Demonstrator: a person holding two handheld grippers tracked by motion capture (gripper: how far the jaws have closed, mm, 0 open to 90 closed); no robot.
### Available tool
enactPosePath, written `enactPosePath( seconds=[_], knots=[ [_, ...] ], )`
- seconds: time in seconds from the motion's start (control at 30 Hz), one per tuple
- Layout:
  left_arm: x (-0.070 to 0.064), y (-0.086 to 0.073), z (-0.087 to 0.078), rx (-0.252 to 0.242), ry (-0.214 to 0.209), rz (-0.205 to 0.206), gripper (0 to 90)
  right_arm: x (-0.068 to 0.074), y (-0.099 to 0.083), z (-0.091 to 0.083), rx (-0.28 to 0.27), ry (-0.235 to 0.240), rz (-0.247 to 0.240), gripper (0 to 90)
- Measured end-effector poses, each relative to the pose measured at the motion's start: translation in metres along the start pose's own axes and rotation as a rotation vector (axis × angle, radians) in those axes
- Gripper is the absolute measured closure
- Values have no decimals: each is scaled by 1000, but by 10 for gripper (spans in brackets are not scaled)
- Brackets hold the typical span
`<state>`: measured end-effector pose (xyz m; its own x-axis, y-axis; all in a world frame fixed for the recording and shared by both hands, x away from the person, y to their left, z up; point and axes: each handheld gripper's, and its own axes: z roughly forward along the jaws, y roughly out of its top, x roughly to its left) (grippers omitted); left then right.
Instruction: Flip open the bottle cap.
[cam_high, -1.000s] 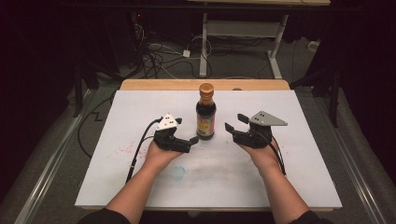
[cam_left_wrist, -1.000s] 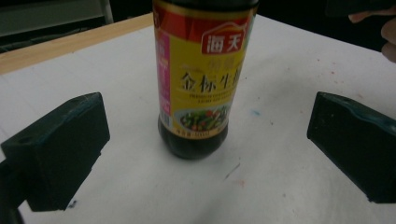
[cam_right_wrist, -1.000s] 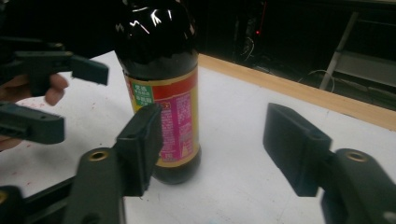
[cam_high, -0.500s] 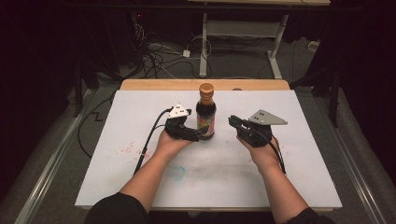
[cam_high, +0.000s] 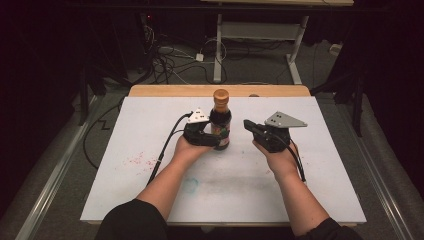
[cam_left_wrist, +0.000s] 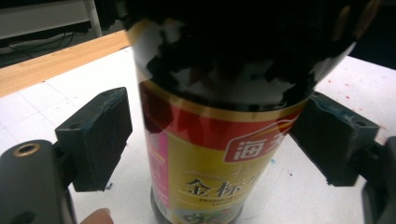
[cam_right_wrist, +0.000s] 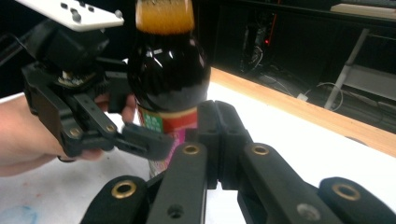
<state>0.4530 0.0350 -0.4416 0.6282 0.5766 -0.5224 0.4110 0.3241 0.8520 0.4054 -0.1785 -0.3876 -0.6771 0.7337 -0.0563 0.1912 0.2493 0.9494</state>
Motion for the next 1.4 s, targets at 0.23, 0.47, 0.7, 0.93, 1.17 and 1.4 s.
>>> enactPosePath(
  seconds=[0.23,0.47,0.7,0.93,1.17,1.4],
  knots=[
    [0,-3,2,-1,1,24,248,4,12,6,0,14,1,900],
    [0,-4,1,3,1,37,271,6,28,9,-7,22,-27,900],
    [0,-7,1,-13,4,45,279,6,44,10,-5,26,-30,900],
    [-1,-7,1,-16,8,49,282,4,57,13,4,43,-17,900],
    [-1,-7,1,-13,11,53,283,7,70,15,12,53,-30,900],
    [-1,-7,1,-11,14,60,283,10,78,17,12,44,-52,900]
  ],
)
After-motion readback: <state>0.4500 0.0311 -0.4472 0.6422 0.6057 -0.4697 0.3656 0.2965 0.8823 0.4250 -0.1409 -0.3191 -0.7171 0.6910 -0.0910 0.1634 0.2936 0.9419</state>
